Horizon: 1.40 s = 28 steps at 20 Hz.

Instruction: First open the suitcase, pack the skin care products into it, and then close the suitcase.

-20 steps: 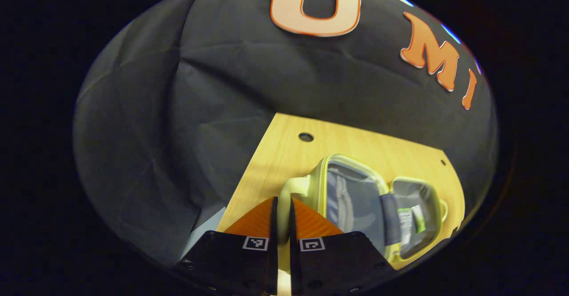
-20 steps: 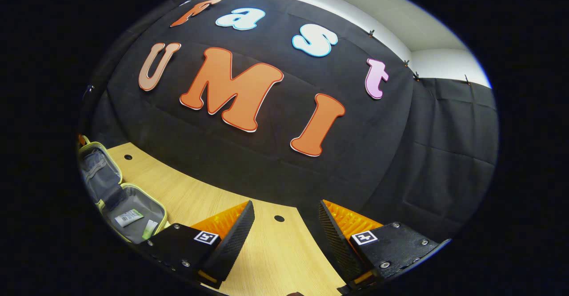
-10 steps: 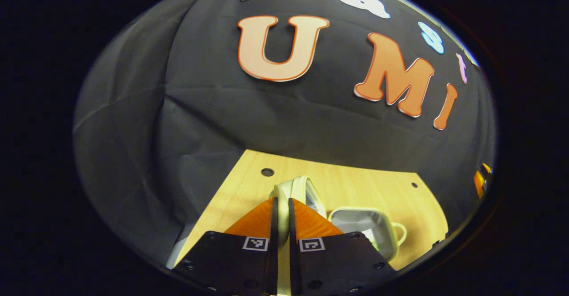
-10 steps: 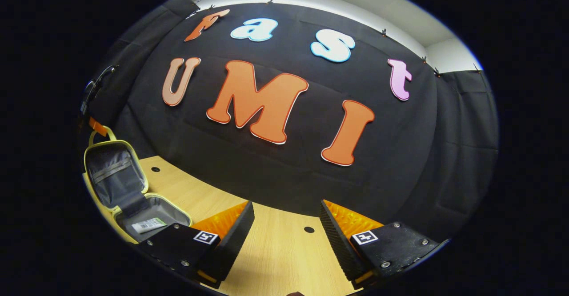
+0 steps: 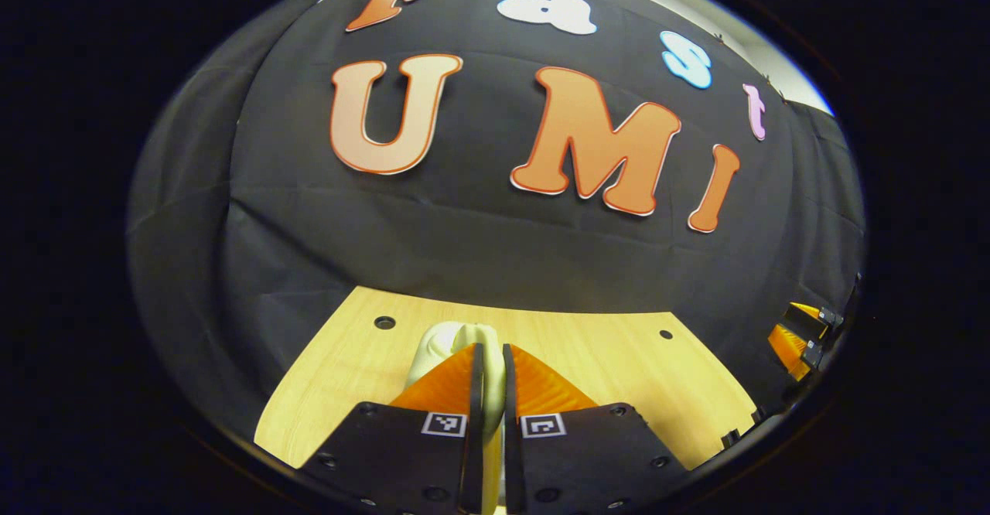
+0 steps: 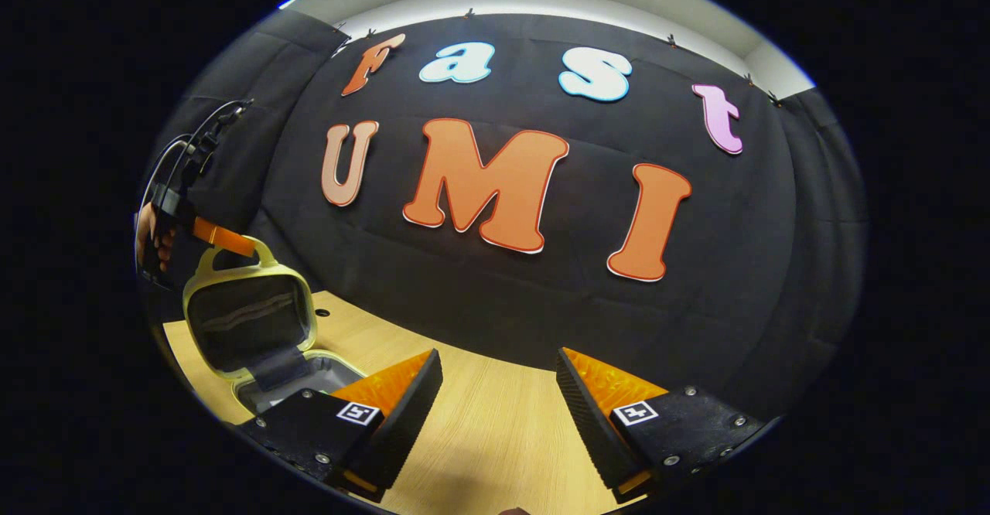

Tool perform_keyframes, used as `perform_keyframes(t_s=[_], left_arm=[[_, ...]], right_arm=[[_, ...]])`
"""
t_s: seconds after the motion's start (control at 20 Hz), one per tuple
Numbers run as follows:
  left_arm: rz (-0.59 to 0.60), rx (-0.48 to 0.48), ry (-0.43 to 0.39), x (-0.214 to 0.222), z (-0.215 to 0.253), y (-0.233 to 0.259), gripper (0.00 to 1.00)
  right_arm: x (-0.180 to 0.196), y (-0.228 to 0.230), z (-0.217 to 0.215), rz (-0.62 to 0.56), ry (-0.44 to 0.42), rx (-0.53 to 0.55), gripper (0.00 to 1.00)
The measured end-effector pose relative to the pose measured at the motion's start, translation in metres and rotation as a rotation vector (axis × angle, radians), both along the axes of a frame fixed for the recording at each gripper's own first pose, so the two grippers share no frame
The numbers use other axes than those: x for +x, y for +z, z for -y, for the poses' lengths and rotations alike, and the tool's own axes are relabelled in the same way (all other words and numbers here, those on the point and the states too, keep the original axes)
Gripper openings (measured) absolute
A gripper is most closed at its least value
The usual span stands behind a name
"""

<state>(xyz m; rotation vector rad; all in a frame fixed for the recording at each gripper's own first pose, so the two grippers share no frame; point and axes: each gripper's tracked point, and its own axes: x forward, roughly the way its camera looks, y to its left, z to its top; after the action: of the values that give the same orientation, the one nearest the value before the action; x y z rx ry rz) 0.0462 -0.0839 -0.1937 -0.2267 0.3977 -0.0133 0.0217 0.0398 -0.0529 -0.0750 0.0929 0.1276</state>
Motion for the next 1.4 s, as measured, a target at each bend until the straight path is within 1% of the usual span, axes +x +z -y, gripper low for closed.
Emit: perform_keyframes(t_s=[0.05,0.1,0.25,0.3,0.4,0.5,0.6,0.8,0.9,0.95,1.0,1.05,1.15,1.3,1.4], left_arm=[[0.008,-0.026,-0.010,0.001,0.016,0.002,0.11],[0.009,-0.046,-0.023,0.001,0.031,0.001,0.11],[0.014,-0.053,-0.060,0.005,0.074,-0.008,0.11],[0.014,-0.040,-0.081,0.008,0.089,-0.012,0.11],[-0.012,-0.017,-0.149,0.007,0.129,-0.025,0.11],[-0.052,-0.017,-0.205,0.008,0.165,-0.043,0.12],[-0.089,0.003,-0.243,0.007,0.195,-0.065,0.11],[-0.150,0.094,-0.298,0.008,0.232,-0.110,0.11],[-0.205,0.133,-0.348,-0.001,0.250,-0.134,0.12],[-0.224,0.160,-0.365,-0.006,0.255,-0.143,0.14],[-0.245,0.167,-0.390,-0.010,0.263,-0.152,0.14],[-0.264,0.175,-0.399,-0.010,0.270,-0.162,0.21],[-0.259,0.186,-0.409,-0.006,0.277,-0.165,0.28],[-0.227,0.217,-0.437,-0.008,0.287,-0.151,0.27],[-0.179,0.208,-0.421,-0.003,0.295,-0.134,0.49]], right_arm=[[0.005,-0.004,-0.002,0.006,0.021,-0.008,0.94],[-0.001,0.001,-0.004,0.010,0.038,-0.012,0.94],[-0.002,-0.006,-0.003,0.004,0.070,-0.022,0.94],[-0.001,-0.009,-0.004,-0.003,0.079,-0.019,0.94],[-0.004,-0.015,-0.002,-0.015,0.089,-0.006,0.94],[-0.007,-0.020,0.004,-0.020,0.089,0.005,0.94],[-0.011,-0.025,0.010,-0.025,0.081,0.006,0.94],[-0.016,-0.033,0.016,-0.042,0.070,0.011,0.94],[-0.017,-0.038,0.020,-0.049,0.059,0.008,0.94],[-0.019,-0.040,0.022,-0.055,0.053,0.008,0.94],[-0.021,-0.044,0.022,-0.063,0.051,0.008,0.94],[-0.022,-0.046,0.026,-0.065,0.042,0.005,0.94],[-0.023,-0.047,0.029,-0.069,0.031,0.003,0.94],[-0.024,-0.048,0.036,-0.069,0.023,0.007,0.94],[-0.022,-0.043,0.039,-0.058,0.019,0.005,0.94]])
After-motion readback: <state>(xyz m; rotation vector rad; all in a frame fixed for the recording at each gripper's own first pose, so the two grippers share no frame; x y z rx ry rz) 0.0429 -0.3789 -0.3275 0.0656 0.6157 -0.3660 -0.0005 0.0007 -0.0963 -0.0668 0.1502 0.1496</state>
